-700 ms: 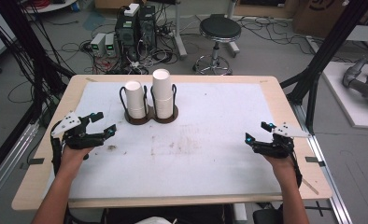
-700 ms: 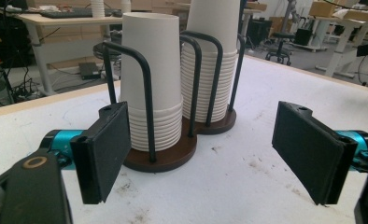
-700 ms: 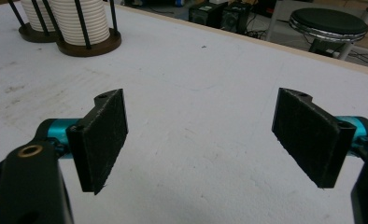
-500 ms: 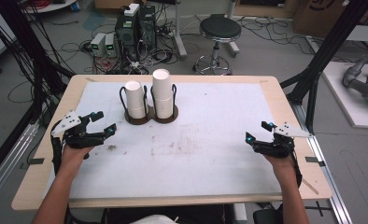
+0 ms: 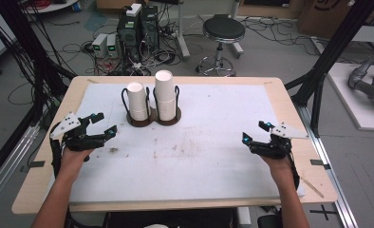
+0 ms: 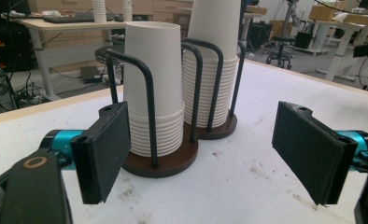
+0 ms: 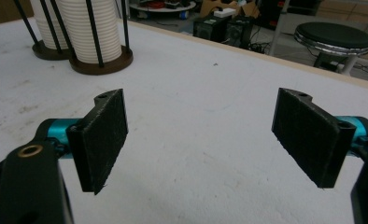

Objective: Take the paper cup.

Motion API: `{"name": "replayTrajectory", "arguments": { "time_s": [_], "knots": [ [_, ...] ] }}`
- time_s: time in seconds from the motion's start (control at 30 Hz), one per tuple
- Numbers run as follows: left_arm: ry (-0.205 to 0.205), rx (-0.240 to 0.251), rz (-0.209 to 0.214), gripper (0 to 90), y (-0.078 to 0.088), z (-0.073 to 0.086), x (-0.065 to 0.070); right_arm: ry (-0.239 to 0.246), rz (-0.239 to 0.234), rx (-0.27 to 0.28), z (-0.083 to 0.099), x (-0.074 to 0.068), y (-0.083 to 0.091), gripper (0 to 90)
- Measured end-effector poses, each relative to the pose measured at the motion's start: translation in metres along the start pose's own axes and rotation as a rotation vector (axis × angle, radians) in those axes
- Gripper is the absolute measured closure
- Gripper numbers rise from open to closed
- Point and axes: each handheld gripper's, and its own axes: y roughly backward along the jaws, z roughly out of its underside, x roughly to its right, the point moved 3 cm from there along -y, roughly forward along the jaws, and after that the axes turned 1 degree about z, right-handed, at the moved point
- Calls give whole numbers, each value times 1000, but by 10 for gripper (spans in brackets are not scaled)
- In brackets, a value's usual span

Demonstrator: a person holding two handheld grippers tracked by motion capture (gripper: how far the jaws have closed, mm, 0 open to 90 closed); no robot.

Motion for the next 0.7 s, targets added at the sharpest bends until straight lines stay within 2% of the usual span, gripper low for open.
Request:
{"name": "replayTrajectory", "arguments": {
  "time_s": [0.4,0.47,0.7],
  "knots": [
    [1,-10,17,195,-2,1,2,-2,-29,45,-22,-10,-11,194],
    [1,-10,16,196,-2,1,1,2,-45,44,-26,-12,-14,253],
    [7,-6,14,196,-1,1,-1,30,-83,67,-43,-22,-23,308]
  ]
}}
